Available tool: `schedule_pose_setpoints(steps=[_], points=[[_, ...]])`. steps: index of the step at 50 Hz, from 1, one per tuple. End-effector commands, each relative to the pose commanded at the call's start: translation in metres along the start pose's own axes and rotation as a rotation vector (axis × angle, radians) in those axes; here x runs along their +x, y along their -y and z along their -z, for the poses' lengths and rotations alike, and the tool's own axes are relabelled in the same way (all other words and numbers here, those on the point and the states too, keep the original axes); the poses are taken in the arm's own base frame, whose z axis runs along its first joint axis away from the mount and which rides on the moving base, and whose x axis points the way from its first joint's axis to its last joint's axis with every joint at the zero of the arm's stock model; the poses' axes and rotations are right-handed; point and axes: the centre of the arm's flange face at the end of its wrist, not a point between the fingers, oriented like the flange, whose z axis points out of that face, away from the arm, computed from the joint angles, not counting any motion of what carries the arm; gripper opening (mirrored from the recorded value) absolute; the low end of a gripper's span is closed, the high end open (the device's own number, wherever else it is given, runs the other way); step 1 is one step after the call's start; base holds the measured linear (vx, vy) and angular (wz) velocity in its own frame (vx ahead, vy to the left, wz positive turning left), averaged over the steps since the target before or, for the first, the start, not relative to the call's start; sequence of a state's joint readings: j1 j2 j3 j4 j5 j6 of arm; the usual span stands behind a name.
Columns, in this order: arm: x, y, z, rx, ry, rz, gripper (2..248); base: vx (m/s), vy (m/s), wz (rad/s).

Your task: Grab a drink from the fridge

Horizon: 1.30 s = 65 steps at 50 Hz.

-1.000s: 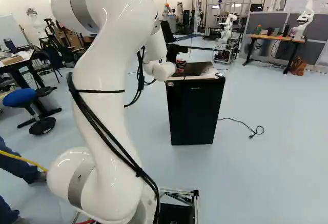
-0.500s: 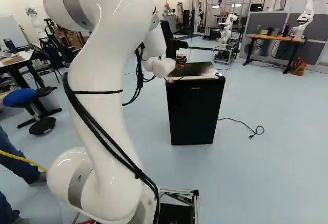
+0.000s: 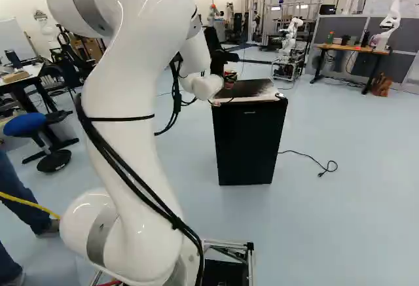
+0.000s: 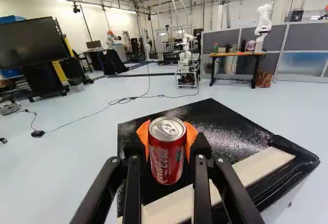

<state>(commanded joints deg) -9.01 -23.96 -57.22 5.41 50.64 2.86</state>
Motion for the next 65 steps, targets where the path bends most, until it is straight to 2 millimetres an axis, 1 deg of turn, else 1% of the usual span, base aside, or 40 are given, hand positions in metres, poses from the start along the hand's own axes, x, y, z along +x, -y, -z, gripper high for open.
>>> schedule_pose_setpoints(steps=[17, 33, 49, 65], points=[[-0.003, 0.006, 0.025, 0.016, 0.019, 0.011, 93, 0.000, 0.000, 0.000], [-0.008, 0.012, 0.061, 0.039, 0.045, 0.027, 93, 0.000, 0.000, 0.000], [-0.018, 0.018, 0.107, 0.068, 0.079, 0.048, 93, 0.000, 0.000, 0.000], [-0.034, 0.022, 0.165, 0.105, 0.119, 0.074, 93, 0.000, 0.000, 0.000]])
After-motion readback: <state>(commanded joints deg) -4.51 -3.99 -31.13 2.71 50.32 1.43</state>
